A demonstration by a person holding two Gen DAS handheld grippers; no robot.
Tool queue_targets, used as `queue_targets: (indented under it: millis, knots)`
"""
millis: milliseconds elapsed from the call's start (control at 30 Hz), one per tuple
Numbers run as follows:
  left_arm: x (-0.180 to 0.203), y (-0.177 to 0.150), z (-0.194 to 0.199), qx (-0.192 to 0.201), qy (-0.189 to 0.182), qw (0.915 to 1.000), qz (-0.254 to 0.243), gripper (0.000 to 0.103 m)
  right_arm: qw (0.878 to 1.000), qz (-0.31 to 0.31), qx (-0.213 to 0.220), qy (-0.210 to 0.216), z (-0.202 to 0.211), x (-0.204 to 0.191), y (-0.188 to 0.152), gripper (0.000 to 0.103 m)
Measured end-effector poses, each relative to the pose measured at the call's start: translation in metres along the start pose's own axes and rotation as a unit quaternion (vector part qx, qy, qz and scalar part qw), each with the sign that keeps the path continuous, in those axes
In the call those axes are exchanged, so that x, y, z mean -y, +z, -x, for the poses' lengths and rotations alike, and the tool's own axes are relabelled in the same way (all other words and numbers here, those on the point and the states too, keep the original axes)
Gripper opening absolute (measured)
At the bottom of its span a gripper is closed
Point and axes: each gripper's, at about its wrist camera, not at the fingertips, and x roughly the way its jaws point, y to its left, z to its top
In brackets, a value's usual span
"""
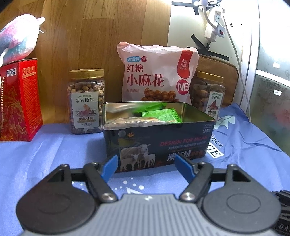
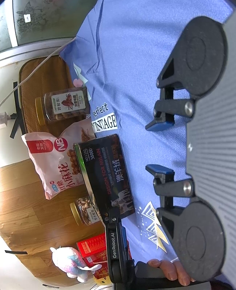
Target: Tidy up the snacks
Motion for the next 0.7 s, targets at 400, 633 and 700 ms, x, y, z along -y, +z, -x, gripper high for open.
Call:
queue_targets:
  millis: [400,633,700]
  knots:
    - [0.004,-0.003,-0.003,-0.005,0.012,0.9999,-0.01,0.072,1.0,0.001,-0.003,0.007,-0.002,0.001,0.0,0.043]
    - [0.015,-0.013,0.008,-0.013,0.026,0.9991,-0.03,0.072,1.0,0.001,0.0,0.026,-0.001,0.003,0.0,0.044]
    - [0.015,-0.018,0.016,-0.018,0.027,0.9991,-0.025,0.072,1.0,0.002,0.002,0.031,0.0,0.003,0.0,0.044]
